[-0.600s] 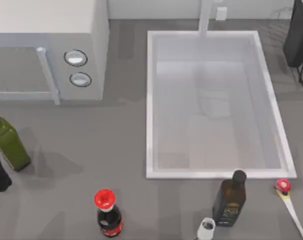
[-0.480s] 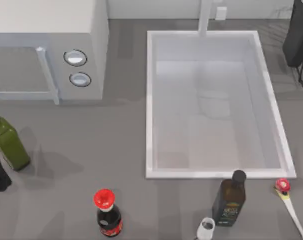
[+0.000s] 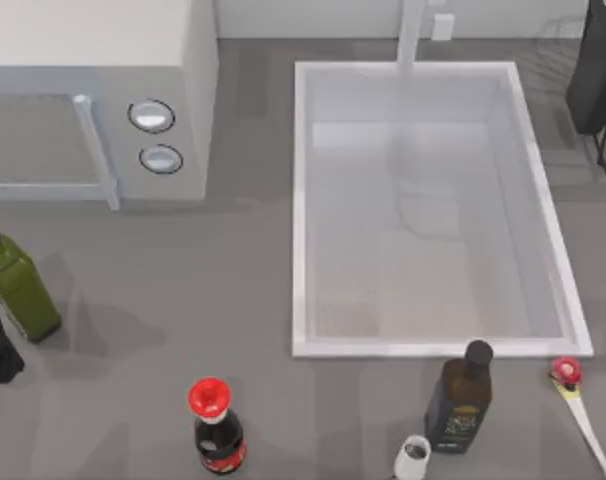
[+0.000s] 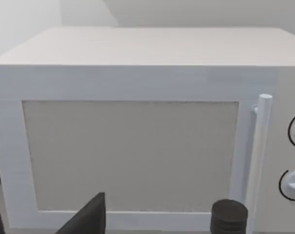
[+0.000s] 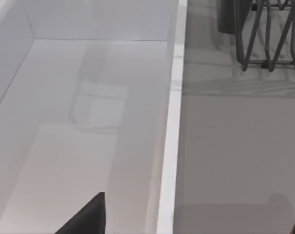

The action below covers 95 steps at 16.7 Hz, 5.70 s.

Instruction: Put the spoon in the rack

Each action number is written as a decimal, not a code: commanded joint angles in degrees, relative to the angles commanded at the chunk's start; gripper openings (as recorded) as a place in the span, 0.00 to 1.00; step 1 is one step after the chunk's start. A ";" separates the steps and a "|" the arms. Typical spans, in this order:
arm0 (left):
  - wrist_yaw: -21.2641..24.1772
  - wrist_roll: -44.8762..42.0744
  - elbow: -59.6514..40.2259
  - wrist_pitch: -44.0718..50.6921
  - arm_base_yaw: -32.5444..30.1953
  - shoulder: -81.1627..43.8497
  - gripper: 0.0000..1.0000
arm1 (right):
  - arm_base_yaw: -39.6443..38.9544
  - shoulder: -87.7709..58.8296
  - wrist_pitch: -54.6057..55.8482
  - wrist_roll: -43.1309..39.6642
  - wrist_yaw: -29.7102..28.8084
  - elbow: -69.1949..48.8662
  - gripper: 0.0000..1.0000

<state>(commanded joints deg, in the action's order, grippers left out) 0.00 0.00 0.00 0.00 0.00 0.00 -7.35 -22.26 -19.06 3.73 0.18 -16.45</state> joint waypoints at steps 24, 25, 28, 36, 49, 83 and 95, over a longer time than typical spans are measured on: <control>0.00 0.00 0.00 0.00 0.00 0.00 1.00 | -14.40 -57.84 -34.55 8.62 -0.26 -27.49 1.00; 0.00 0.00 0.00 0.00 0.00 0.00 1.00 | -14.47 -58.47 -31.60 8.67 -0.27 -25.19 1.00; 0.00 0.00 0.00 0.00 0.00 0.00 1.00 | -14.76 -61.42 -22.83 8.98 -0.23 -19.62 1.00; 0.00 0.00 0.00 0.00 0.00 0.00 1.00 | -14.70 -70.13 -14.15 9.08 -0.24 -19.46 1.00; 0.00 0.00 0.00 0.00 0.00 0.00 1.00 | -14.70 -70.13 -14.15 9.08 -0.24 -19.46 0.25; 0.00 0.00 0.00 0.00 0.00 0.00 1.00 | -14.02 -55.46 -70.75 8.77 -0.06 -59.86 0.00; 0.00 0.00 0.00 0.00 0.00 0.00 1.00 | 10.47 -48.82 -31.59 4.07 21.35 -55.65 0.00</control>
<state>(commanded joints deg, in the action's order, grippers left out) 0.00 0.00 0.00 0.00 0.00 0.00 3.12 -71.09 -50.65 7.81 21.53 -72.10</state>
